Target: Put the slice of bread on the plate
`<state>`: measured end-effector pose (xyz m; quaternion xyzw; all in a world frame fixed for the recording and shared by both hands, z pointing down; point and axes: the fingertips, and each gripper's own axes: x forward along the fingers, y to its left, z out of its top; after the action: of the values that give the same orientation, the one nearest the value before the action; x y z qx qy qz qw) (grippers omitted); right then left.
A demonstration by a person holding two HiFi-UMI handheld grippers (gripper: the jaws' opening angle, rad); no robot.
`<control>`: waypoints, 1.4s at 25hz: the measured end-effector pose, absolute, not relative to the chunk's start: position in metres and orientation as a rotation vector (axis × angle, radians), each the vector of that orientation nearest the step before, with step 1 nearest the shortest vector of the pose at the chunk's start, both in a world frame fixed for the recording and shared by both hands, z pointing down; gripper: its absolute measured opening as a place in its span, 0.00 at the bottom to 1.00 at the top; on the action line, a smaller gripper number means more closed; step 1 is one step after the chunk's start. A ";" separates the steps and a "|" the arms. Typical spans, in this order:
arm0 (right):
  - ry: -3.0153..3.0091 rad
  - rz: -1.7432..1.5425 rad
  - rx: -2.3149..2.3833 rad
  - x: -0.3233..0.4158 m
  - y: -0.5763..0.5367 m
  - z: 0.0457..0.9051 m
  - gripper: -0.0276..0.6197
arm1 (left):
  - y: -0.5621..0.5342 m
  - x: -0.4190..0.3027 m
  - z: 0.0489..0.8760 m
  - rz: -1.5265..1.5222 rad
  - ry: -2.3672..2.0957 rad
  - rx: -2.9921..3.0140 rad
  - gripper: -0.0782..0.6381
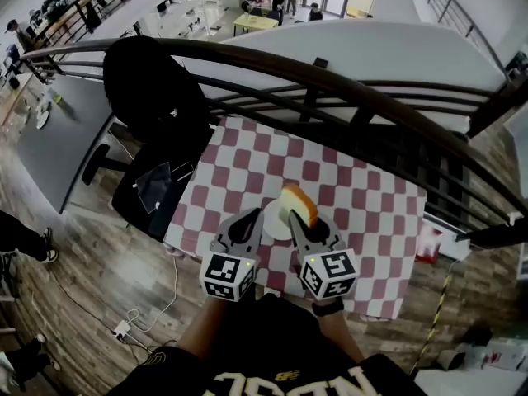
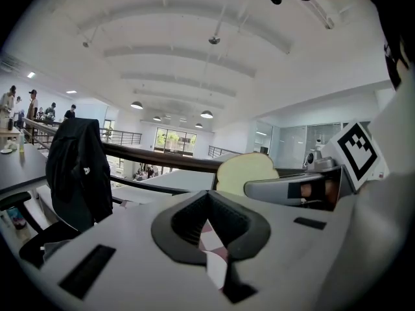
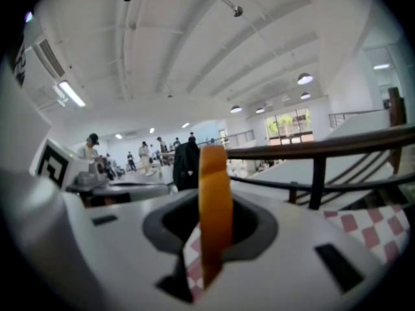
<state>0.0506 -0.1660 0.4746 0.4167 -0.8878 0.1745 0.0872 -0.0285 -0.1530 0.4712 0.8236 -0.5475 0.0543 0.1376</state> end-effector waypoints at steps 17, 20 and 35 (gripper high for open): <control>-2.338 0.820 1.262 0.039 -0.216 0.571 0.19 | -0.232 -0.045 0.551 0.299 -1.397 2.296 0.13; -2.298 0.863 1.250 0.035 -0.216 0.589 0.19 | -0.234 -0.044 0.568 0.319 -1.351 2.280 0.13; -2.036 1.138 1.203 0.043 -0.191 0.680 0.19 | -0.232 -0.039 0.628 0.428 -1.210 2.205 0.13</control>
<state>0.0434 -0.1912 0.6795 0.4432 -0.7499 0.4193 0.2556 -0.0391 -0.2318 0.6281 0.8269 -0.4538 0.1606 0.2907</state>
